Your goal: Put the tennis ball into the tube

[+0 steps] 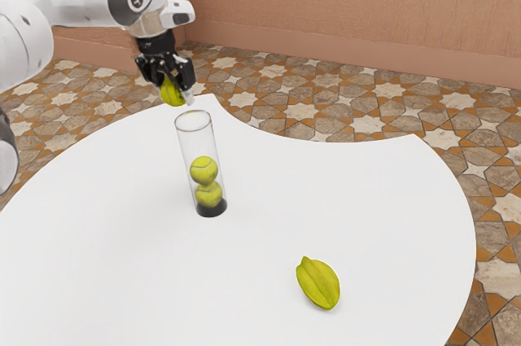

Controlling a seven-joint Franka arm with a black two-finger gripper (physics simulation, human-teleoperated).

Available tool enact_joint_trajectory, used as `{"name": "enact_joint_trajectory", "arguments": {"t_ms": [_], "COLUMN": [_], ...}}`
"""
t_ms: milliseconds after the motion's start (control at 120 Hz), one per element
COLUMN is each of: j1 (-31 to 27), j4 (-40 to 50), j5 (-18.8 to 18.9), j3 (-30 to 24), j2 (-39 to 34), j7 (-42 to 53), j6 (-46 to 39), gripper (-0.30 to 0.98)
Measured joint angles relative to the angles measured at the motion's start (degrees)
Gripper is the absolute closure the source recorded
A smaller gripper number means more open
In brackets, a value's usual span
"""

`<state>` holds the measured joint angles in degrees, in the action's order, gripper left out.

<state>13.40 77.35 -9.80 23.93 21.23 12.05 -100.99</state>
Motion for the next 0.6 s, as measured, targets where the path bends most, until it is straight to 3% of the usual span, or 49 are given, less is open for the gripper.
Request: {"name": "enact_joint_trajectory", "arguments": {"t_ms": [600], "j1": [2.85], "j4": [1.83], "j5": [0.28], "j3": [-1.56], "j2": [-2.07], "j7": [-0.43], "j6": [6.19], "gripper": [0.64]}}
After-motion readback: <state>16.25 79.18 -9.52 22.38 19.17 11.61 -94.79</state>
